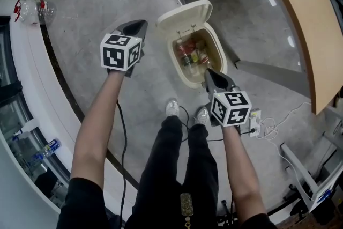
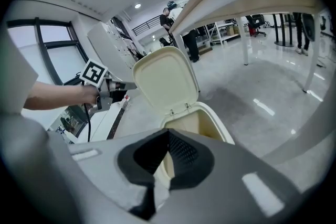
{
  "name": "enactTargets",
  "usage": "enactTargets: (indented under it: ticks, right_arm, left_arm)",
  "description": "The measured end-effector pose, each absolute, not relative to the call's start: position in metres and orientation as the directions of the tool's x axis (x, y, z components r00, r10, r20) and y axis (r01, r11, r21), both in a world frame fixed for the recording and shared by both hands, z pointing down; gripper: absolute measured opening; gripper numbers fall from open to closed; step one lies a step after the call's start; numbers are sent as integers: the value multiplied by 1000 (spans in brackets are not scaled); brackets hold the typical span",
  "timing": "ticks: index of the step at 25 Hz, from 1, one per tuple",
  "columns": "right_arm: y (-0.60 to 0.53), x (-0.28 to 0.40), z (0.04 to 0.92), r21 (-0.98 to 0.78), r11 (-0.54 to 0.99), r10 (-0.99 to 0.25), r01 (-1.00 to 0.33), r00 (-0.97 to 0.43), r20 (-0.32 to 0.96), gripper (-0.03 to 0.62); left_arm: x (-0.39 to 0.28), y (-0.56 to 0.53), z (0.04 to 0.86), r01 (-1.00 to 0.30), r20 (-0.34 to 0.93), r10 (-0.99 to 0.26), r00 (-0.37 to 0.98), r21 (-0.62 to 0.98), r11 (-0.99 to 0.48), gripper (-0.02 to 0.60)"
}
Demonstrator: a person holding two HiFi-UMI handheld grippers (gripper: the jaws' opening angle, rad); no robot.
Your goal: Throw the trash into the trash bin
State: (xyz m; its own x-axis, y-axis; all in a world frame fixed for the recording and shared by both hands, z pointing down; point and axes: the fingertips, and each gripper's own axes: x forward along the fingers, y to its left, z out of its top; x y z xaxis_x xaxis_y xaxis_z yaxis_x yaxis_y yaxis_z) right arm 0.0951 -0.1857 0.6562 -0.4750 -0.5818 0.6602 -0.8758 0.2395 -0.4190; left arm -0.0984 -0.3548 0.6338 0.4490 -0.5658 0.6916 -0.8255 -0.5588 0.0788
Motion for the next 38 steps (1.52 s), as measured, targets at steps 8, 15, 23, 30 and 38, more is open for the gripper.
enactTargets:
  ticks: [8,15,23,30,38]
  right_arm:
    - [-185,103,640,-389,219,-607,-895,-437,664,2]
    - [-190,121,625,-375,195,-654,-906,-405,639,2]
    - [-210,142,596,-286,219,-723,-933,-352,594,2]
    - [-205,132,643,-282,289,-621,-915,-403,672,2]
    - [-184,138,714,-282,285,-489,-916,-392,779,2]
  left_arm:
    - [-33,-379,577,-691,606,-456,651,225,-687,6]
    - [-1,-326,578,-556,615,-280,737,317,-768,6]
    - [25,-250,622,-534,674,-174,718,372,-759,5]
    - [32,-211,670,-601,728,-166,665,391,-697,6]
    - [43,-182,720,-655,799,-153,582,349,-669,6]
